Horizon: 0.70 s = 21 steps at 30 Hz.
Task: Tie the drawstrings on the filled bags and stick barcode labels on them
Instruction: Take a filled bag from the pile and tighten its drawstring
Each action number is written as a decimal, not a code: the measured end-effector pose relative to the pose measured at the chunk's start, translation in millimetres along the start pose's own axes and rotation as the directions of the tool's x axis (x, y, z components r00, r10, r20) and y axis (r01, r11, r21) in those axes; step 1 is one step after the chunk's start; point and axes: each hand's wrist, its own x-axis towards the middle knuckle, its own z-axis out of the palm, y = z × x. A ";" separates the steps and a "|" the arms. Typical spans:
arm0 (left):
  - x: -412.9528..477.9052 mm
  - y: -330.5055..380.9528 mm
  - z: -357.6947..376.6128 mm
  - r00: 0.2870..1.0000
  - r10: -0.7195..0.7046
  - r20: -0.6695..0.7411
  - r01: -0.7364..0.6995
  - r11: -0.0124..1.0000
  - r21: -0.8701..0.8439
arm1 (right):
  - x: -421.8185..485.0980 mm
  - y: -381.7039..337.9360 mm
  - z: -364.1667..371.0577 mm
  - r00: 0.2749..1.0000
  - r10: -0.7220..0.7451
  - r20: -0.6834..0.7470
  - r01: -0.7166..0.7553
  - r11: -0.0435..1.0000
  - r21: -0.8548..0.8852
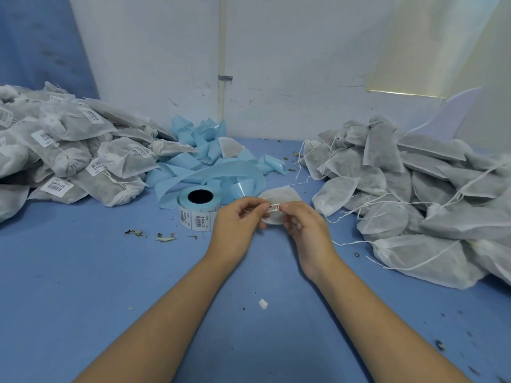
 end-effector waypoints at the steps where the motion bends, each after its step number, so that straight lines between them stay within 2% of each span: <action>1: 0.3 0.0 -0.4 1.000 0.001 -0.010 0.000 1.000 0.013 | 0.1 0.8 0.1 1.000 -0.006 -0.015 0.006 1.000 -0.007; 9: -1.1 1.1 -0.1 1.000 -0.011 0.014 0.010 0.999 0.031 | 2.1 5.8 -0.6 0.996 -0.037 -0.075 0.037 0.999 -0.007; 15: -1.0 -0.9 1.6 1.000 -0.008 0.021 0.007 0.998 0.065 | 4.7 4.8 -1.9 0.987 0.016 -0.159 0.012 0.985 0.172; 18: 0.4 -2.6 0.7 1.000 -0.013 0.006 0.013 0.999 0.048 | 3.7 5.2 1.0 0.990 0.090 -0.109 -0.061 0.968 0.241; 21: 1.8 -3.5 -2.2 1.000 -0.021 -0.007 0.021 1.000 0.006 | 0.7 5.7 4.4 0.980 0.188 0.064 -0.198 0.945 0.259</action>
